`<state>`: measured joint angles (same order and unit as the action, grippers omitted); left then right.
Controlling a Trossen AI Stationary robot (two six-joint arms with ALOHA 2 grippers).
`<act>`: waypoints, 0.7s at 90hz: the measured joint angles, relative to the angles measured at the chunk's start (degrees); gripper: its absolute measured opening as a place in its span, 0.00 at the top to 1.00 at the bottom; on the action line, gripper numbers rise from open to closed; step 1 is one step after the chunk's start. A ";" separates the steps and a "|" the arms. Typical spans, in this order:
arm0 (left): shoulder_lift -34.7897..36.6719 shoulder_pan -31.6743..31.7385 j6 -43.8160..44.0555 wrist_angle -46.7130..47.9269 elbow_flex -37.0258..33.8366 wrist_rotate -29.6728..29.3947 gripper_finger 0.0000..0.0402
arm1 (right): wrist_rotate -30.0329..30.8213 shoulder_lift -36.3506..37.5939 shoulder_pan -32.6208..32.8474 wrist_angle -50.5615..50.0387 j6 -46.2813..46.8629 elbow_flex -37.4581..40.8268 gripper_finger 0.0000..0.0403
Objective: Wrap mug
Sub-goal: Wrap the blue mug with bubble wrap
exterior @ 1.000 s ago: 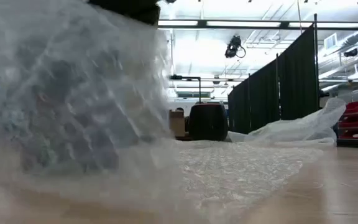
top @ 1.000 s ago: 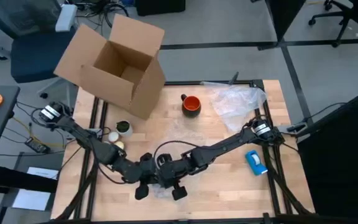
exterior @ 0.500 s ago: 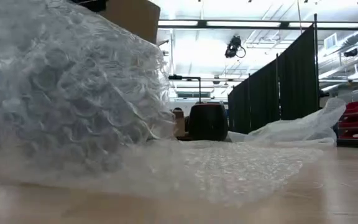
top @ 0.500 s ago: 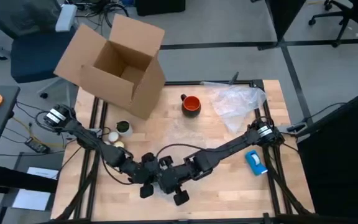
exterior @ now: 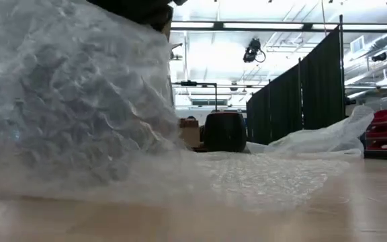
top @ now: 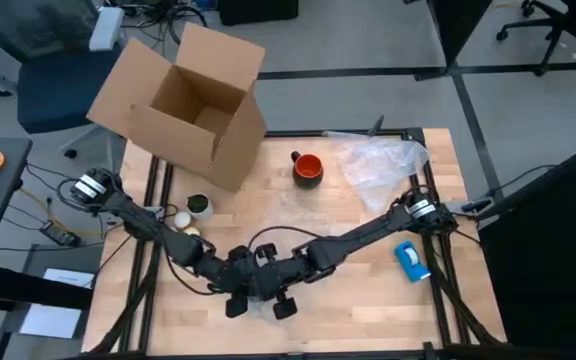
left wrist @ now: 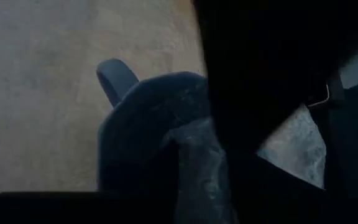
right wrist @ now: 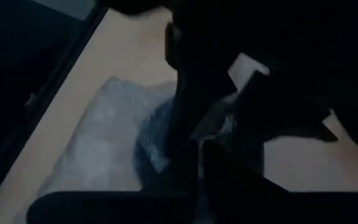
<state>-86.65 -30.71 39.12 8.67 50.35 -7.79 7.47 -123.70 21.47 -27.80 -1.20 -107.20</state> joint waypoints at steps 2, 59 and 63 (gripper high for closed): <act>0.00 0.08 0.00 -0.01 0.00 0.00 0.70 | -0.01 0.01 0.00 -0.07 0.11 0.00 1.00; 0.02 1.99 -3.78 2.26 2.67 9.41 0.68 | -0.73 0.21 -0.33 5.56 1.11 6.29 1.00; 0.02 2.00 -3.79 3.39 2.97 9.46 0.68 | -0.68 0.24 -0.37 5.66 1.11 6.38 1.00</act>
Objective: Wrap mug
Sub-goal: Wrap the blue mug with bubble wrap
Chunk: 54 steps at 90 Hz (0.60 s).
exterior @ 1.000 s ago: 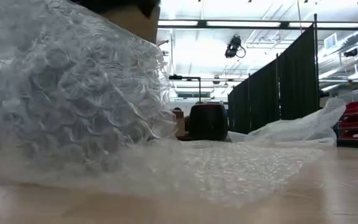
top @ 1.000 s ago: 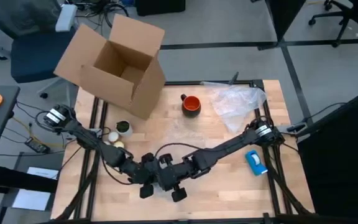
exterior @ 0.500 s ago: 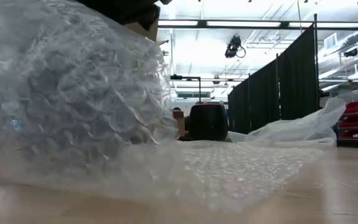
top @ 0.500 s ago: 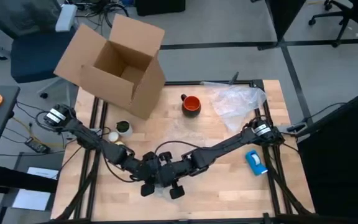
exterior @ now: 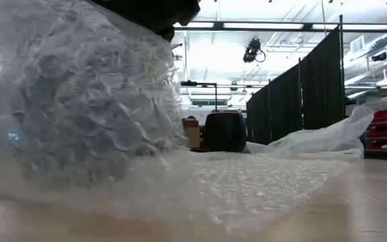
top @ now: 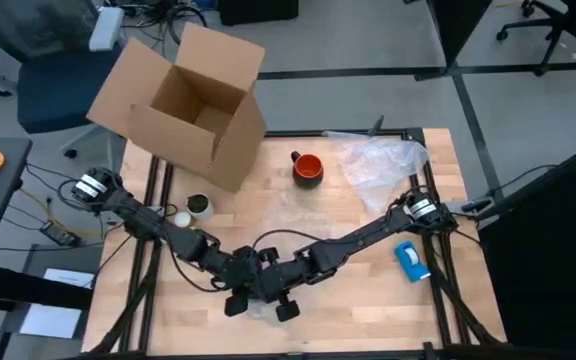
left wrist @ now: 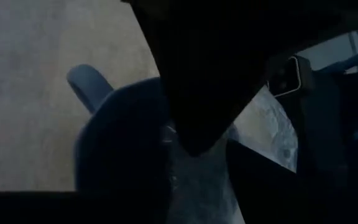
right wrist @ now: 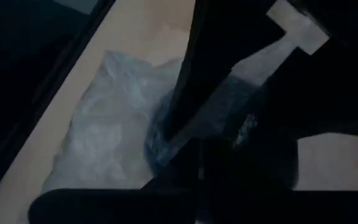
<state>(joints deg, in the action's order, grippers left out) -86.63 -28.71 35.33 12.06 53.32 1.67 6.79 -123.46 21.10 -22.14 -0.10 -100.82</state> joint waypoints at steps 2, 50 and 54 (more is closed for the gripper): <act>0.00 0.01 -0.01 0.76 0.20 0.01 0.68 | 0.02 0.00 -0.01 -0.03 0.01 0.01 1.00; 3.95 -2.08 -2.74 27.39 16.11 -1.95 0.68 | 1.10 -0.17 -0.89 -0.89 1.31 0.22 1.00; 4.34 -3.48 -2.71 28.71 17.53 -3.43 0.68 | 0.99 -0.17 -0.93 -0.89 1.60 0.22 1.00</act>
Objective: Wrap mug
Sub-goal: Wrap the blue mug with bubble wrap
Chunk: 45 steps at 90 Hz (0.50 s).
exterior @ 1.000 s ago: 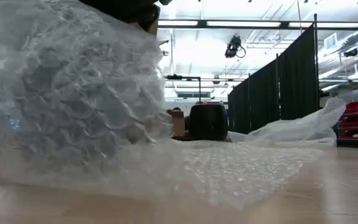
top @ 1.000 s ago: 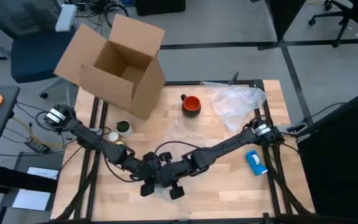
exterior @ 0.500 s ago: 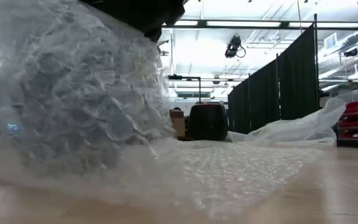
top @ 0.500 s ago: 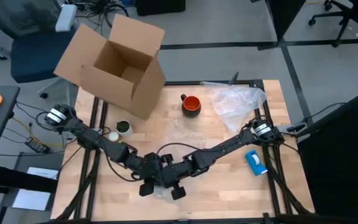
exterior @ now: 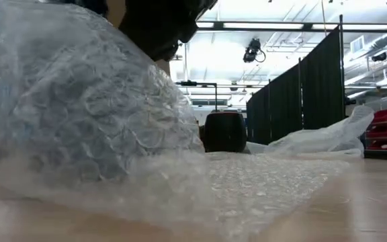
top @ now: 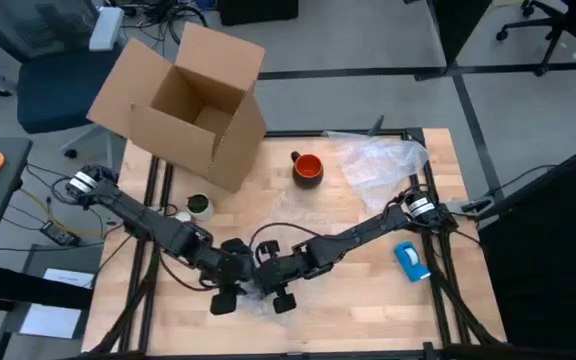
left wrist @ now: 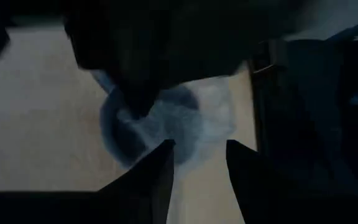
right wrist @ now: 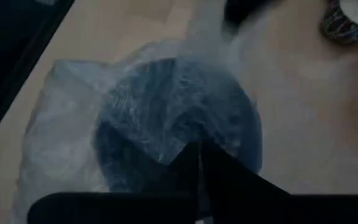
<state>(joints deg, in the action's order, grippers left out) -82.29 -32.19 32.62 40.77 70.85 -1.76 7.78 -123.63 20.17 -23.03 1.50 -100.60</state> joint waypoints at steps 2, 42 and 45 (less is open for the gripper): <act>0.08 -0.75 0.03 0.70 0.59 -0.36 0.68 | -0.03 0.00 -0.03 -0.04 0.01 0.00 1.00; 0.12 -19.21 14.13 12.69 1.29 -14.18 0.68 | 0.15 0.00 -0.15 -0.92 -0.01 -0.04 1.00; 0.12 -19.92 14.33 13.43 1.04 -16.39 0.68 | 0.15 0.00 -0.18 -0.92 -0.02 -0.04 1.00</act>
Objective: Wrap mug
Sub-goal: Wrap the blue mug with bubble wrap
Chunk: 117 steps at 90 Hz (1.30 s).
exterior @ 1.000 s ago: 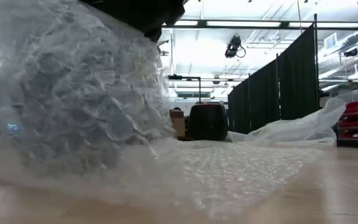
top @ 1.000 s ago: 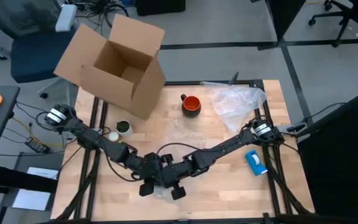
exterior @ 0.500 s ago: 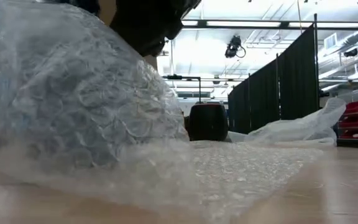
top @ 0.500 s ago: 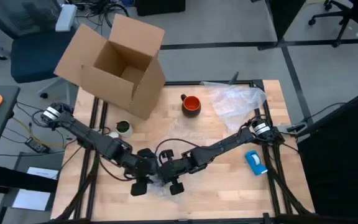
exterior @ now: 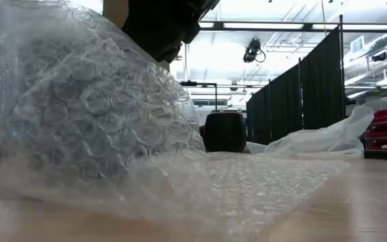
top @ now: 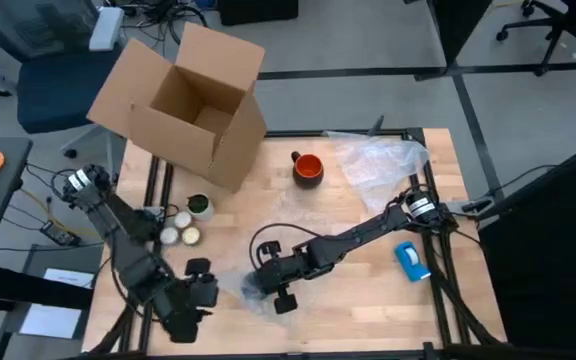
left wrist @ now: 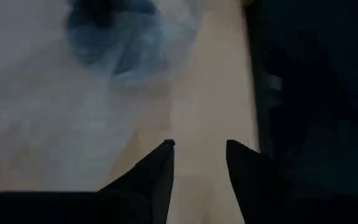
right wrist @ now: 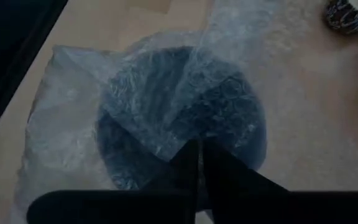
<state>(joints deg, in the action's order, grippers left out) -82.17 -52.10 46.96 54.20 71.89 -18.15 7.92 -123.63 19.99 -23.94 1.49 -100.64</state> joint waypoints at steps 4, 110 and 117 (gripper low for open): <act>0.00 -0.67 0.08 -0.23 -0.52 -3.29 0.68 | 0.00 0.00 0.00 0.00 0.00 0.00 1.00; -6.94 16.81 -22.46 -21.54 -9.46 -2.92 0.68 | 0.39 0.00 0.10 -0.38 -1.19 -0.07 1.00; -8.04 16.73 -24.02 -24.38 -9.46 -0.59 0.68 | 0.97 0.00 0.47 -0.99 -1.80 -0.07 1.00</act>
<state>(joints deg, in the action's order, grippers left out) -90.21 -35.38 22.94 29.82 62.43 -18.74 8.89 -123.63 20.46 -24.93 -0.32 -100.71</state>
